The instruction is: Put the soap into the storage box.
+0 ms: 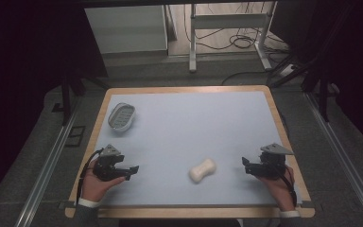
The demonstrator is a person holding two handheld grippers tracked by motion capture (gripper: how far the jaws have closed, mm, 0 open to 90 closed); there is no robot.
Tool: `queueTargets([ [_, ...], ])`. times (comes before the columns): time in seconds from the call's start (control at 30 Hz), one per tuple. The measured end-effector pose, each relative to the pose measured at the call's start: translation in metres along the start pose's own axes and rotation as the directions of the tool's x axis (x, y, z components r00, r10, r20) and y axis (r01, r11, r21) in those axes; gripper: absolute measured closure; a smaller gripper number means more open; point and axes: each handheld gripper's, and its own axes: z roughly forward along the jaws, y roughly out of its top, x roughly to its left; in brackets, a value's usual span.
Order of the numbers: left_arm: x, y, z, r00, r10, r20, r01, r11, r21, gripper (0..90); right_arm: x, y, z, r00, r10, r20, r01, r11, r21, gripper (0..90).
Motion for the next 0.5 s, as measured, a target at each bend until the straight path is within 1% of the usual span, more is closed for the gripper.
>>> queueTargets([
  [0.1,-0.001,-0.001,0.000,1.0000,0.000,-0.005,0.000,0.9999,0.011,21.4,-0.001,0.001,-0.002,0.9999,0.007,0.013,-0.007,1.0000,-0.002,6.9],
  [0.13,-0.001,-0.001,0.000,1.0000,0.000,-0.005,0.000,0.9999,0.011,21.4,-0.002,0.001,-0.003,0.9999,0.005,0.010,-0.005,1.0000,-0.003,6.9],
  [0.23,-0.002,-0.001,0.001,1.0000,0.000,-0.010,0.000,0.9999,0.013,21.5,-0.001,0.001,-0.005,0.9989,-0.034,0.032,0.034,0.9994,-0.002,7.1],
  [0.27,-0.002,-0.001,0.001,1.0000,0.000,-0.010,0.000,0.9999,0.013,21.6,-0.001,0.001,-0.005,0.9989,-0.034,0.032,0.034,0.9994,-0.002,7.1],
  [0.3,-0.002,0.000,-0.001,0.9997,0.003,-0.023,-0.003,1.0000,0.006,21.8,-0.001,0.001,-0.006,0.9995,-0.027,0.019,0.027,0.9996,0.006,7.3],
  [0.37,-0.003,0.000,-0.003,0.9996,0.007,-0.028,-0.007,1.0000,0.003,22.6,-0.001,0.000,-0.007,0.9998,-0.018,0.012,0.018,0.9998,0.007,7.5],
  [0.4,-0.006,0.001,-0.004,0.9994,0.015,-0.032,-0.015,0.9999,0.003,22.6,-0.003,-0.002,-0.007,1.0000,-0.003,0.001,0.003,0.9999,0.012,7.5],
  [0.43,-0.010,0.002,-0.005,0.9990,0.022,-0.040,-0.021,0.9998,0.003,22.7,-0.003,-0.002,-0.007,1.0000,-0.001,0.000,0.001,0.9999,0.011,7.5],
  [0.5,-0.013,0.004,-0.005,0.9984,0.029,-0.049,-0.029,0.9995,0.009,22.8,-0.004,-0.004,-0.006,1.0000,-0.003,-0.006,0.003,0.9999,0.012,7.5],
])
